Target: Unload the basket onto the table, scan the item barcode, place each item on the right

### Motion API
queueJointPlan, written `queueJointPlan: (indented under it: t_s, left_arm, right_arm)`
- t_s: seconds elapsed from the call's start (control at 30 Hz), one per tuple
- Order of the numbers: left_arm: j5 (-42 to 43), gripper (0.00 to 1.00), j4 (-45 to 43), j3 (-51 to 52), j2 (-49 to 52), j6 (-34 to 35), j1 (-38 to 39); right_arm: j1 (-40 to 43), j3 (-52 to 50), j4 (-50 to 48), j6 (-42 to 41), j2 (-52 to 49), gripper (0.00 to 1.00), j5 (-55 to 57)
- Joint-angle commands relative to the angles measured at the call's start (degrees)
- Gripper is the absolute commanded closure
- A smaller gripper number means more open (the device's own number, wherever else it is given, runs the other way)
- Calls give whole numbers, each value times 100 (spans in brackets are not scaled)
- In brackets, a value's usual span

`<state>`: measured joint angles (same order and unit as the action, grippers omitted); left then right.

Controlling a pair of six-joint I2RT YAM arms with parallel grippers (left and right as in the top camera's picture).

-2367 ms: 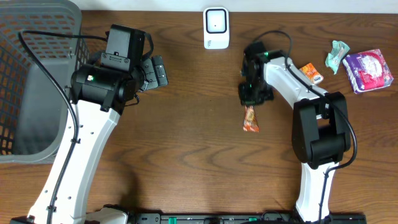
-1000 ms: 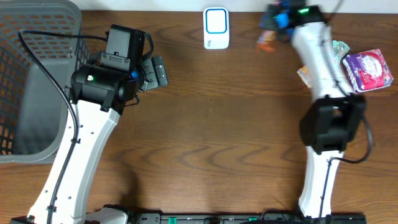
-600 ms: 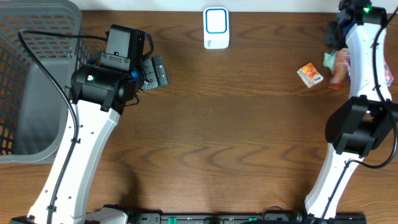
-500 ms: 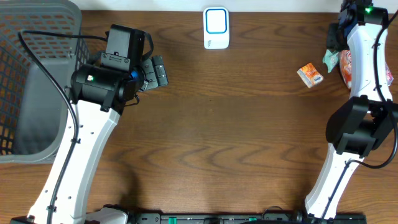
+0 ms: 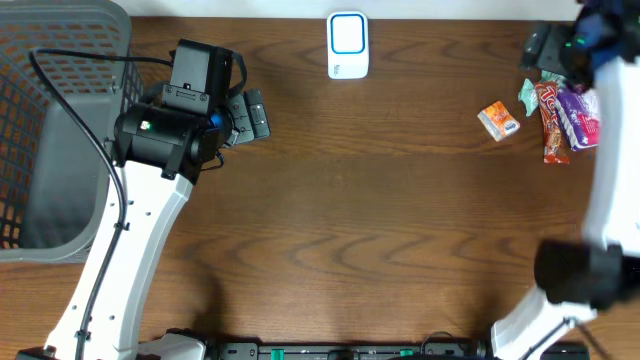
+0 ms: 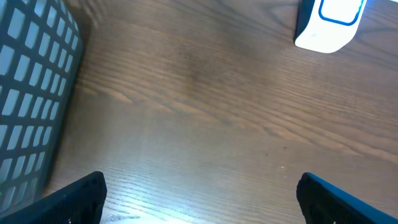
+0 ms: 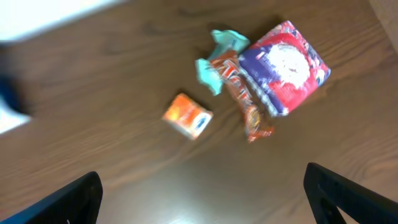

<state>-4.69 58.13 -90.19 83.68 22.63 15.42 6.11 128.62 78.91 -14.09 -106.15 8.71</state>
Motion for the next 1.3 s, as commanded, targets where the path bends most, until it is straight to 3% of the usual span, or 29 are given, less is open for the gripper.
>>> queueJointPlan:
  t_s: [0.0,0.2,0.43,0.7,1.27]
  left_arm:
    - [-50,2,11,-79,-11,-31,-24]
    - [-50,2,11,-79,-11,-31,-24]
    - [-50,2,13,-79,-11,-31,-24]
    - [-50,2,11,-79,-11,-31,-24]
    - [-50,2,11,-79,-11,-31,-24]
  right_arm:
    - [-321,-225,168,-363,678,1,-411]
    - [-1182,-1762,-105,-490,2159,1,352]
    - [-1805,-3021,146,-520,3329,1,-57]
    - [-1821,-3178,1283,-518,3532,1,-348]
    - [-1821,-3178,1517,-466,3530,1,-55]
